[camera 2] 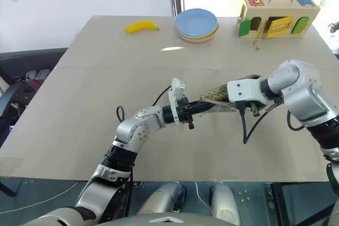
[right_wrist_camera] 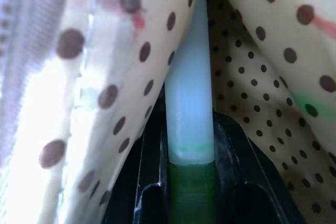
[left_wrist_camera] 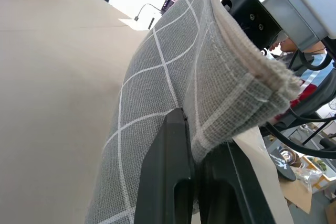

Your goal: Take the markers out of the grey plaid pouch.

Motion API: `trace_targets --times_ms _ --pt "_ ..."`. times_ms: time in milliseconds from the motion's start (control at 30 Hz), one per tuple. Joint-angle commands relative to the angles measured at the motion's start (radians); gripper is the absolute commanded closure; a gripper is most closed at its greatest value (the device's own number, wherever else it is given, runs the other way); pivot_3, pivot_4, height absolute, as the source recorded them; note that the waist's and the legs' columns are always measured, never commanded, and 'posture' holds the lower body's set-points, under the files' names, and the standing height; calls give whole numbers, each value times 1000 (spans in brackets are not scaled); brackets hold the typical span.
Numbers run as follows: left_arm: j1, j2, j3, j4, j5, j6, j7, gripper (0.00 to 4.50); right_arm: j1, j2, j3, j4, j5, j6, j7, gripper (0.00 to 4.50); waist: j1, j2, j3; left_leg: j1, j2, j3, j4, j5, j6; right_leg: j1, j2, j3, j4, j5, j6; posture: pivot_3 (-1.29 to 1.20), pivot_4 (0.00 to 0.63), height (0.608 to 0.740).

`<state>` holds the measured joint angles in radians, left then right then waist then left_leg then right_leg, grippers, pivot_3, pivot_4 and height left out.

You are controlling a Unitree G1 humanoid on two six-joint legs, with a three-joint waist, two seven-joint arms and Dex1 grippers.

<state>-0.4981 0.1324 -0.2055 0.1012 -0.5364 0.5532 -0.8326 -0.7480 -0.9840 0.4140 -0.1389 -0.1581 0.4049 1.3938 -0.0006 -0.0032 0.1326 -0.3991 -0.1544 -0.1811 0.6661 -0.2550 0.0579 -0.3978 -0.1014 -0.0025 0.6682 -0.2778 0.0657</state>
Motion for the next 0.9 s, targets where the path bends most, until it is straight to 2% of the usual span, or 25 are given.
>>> trace_targets --times_ms 33,200,400,567,700,867,900 --pt "37 44 38 42 47 16 52 4500 -23 -38 -59 16 -66 -153 -81 4062 0 0 0 0 0 0 0 0 0 0 0 0 0 0 0 0 150 740" --pt "43 48 9 -7 59 16 56 4500 -14 9 -34 46 -106 -320 -147 4062 -1 0 0 0 0 0 0 0 0 0 0 0 0 0 0 0 150 740" --pt "39 38 -24 -83 74 21 64 4500 -8 88 -23 -1 -95 -257 -115 4062 1 0 0 0 0 0 0 0 0 0 0 0 0 0 0 0 150 740" --pt "33 14 -24 -123 67 34 80 4500 44 131 -27 -34 -77 -110 -99 4062 12 0 0 0 0 0 0 0 0 0 0 0 0 0 0 0 150 740" --pt "35 0 -20 -130 70 33 87 4500 77 220 -97 -75 -15 198 -141 4062 14 0 0 0 0 0 0 0 0 0 0 0 0 0 0 0 150 740" --pt "43 -5 -31 -119 86 23 84 4500 81 193 -95 -95 -10 240 -131 4062 15 0 0 0 0 0 0 0 0 0 0 0 0 0 0 0 150 740" --pt "42 -8 -32 -118 87 23 84 4500 85 185 -94 -101 -6 238 -128 3562 16 0 0 0 0 0 0 0 0 0 0 0 0 0 0 0 150 740"
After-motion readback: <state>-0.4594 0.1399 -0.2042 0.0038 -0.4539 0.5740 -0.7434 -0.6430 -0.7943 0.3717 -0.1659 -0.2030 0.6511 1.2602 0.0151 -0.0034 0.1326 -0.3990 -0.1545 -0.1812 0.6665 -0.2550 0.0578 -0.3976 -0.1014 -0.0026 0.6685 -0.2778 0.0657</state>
